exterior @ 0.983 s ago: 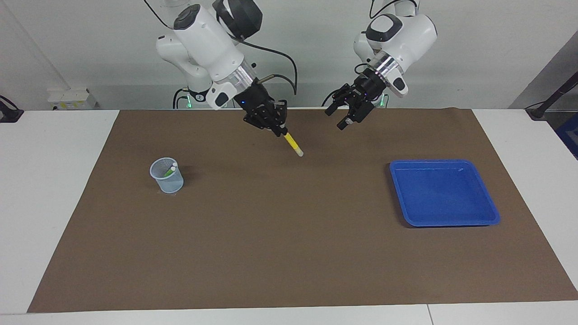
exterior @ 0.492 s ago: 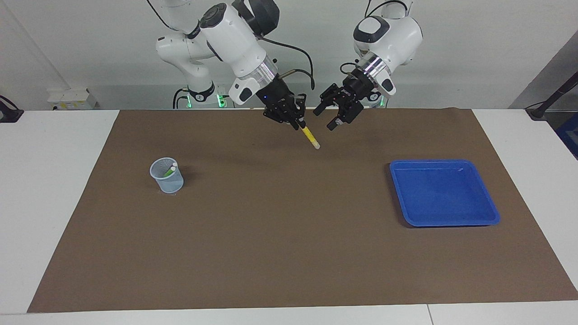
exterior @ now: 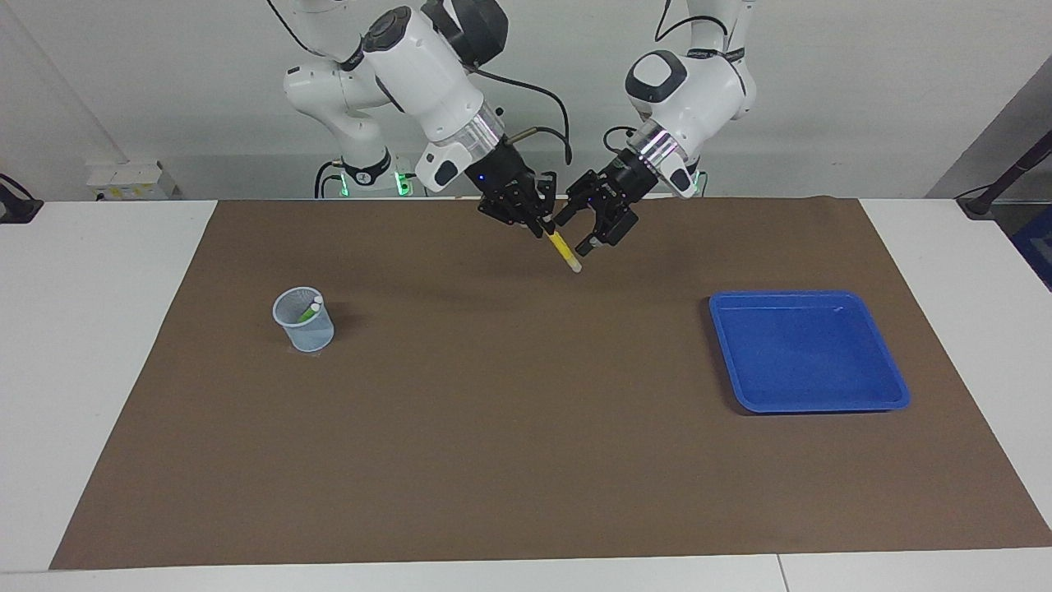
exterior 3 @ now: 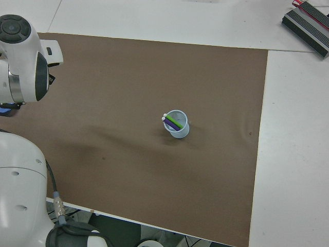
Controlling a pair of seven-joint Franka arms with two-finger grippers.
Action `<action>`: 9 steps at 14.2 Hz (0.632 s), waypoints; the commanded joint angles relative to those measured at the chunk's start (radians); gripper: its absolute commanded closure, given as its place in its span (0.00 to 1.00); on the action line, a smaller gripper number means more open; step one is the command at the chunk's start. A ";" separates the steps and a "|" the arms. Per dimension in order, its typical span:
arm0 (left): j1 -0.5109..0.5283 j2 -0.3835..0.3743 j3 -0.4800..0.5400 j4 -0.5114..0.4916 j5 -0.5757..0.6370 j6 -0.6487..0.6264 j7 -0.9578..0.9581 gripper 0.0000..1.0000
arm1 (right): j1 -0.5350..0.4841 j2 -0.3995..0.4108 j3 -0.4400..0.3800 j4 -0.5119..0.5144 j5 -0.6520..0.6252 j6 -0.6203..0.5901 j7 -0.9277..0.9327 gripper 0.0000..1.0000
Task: Right arm passes pens to left for tray arrangement
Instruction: 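Close the left gripper on the yellow pen held by the right gripper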
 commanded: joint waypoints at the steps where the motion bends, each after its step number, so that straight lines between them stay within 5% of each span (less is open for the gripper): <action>1: -0.034 0.024 0.012 0.028 -0.029 0.023 0.000 0.05 | -0.006 -0.002 0.002 -0.009 0.032 0.008 -0.004 1.00; 9: -0.054 0.064 0.012 0.072 -0.053 0.063 0.000 0.09 | -0.008 -0.002 0.002 -0.007 0.032 0.011 -0.004 1.00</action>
